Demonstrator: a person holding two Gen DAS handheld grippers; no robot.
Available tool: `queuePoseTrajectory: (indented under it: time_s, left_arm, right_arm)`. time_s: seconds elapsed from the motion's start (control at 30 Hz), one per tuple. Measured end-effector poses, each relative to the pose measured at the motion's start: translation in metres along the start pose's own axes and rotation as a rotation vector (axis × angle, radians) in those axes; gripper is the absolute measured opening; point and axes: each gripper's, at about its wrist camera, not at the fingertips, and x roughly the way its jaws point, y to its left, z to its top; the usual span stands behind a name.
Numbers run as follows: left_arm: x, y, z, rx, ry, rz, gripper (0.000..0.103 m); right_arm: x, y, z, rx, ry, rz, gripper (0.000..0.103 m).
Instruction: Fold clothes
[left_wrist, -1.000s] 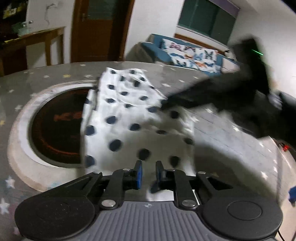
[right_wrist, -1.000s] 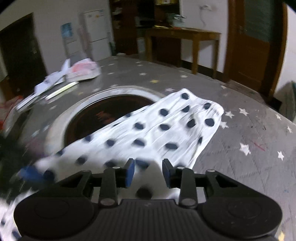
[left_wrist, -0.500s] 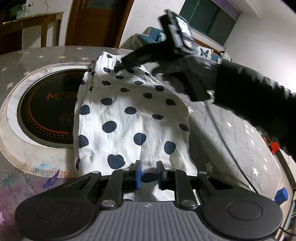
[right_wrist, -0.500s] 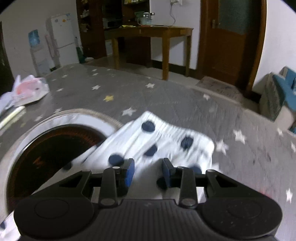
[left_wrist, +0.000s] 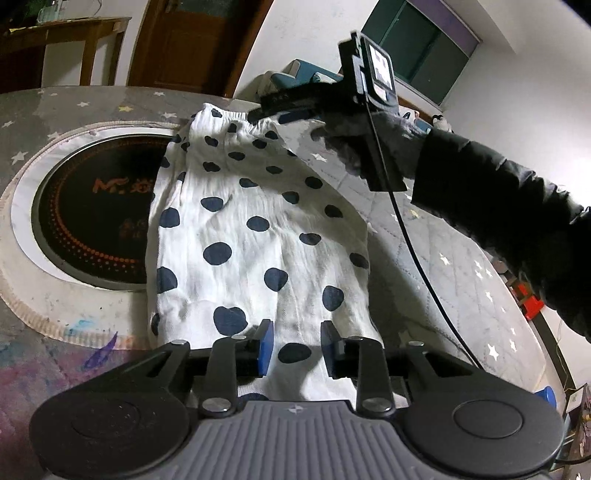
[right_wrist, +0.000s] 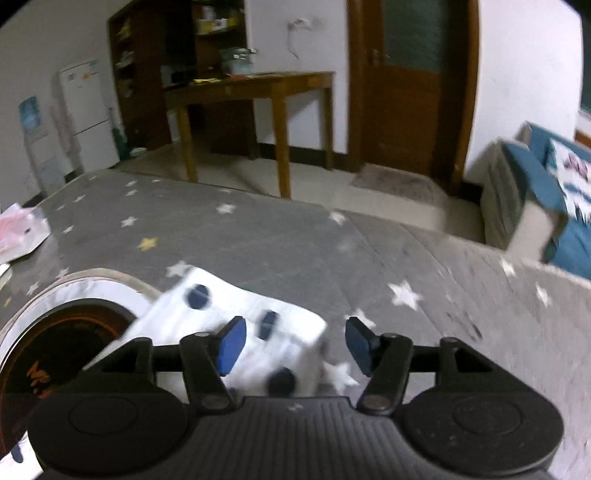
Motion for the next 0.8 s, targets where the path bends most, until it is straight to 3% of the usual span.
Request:
queuePoseTrajectory:
  time_s: [0.13, 0.23, 0.33, 0.4, 0.5, 0.8]
  left_arm:
    - [-0.005, 0.0, 0.001, -0.006, -0.006, 0.014, 0.04]
    - [-0.011, 0.002, 0.002, -0.017, -0.014, 0.029, 0.042]
    - [-0.016, 0.003, 0.0, -0.028, -0.021, 0.052, 0.045]
    - [-0.02, 0.004, -0.001, -0.036, -0.025, 0.067, 0.046]
    - [-0.026, 0.005, -0.003, -0.047, -0.032, 0.091, 0.049]
    - [-0.043, 0.006, -0.012, -0.079, -0.047, 0.168, 0.057]
  right_arm:
    - [0.012, -0.015, -0.008, 0.066, 0.014, 0.044, 0.061]
    - [0.015, -0.017, -0.011, 0.079, -0.023, 0.07, 0.06]
    - [0.015, -0.015, -0.013, 0.085, -0.035, 0.095, 0.042]
    - [0.014, -0.014, -0.013, 0.095, -0.031, 0.106, 0.025]
    - [0.011, -0.012, -0.012, 0.11, -0.034, 0.117, 0.018]
    - [-0.045, 0.003, -0.004, 0.105, -0.117, 0.178, 0.014]
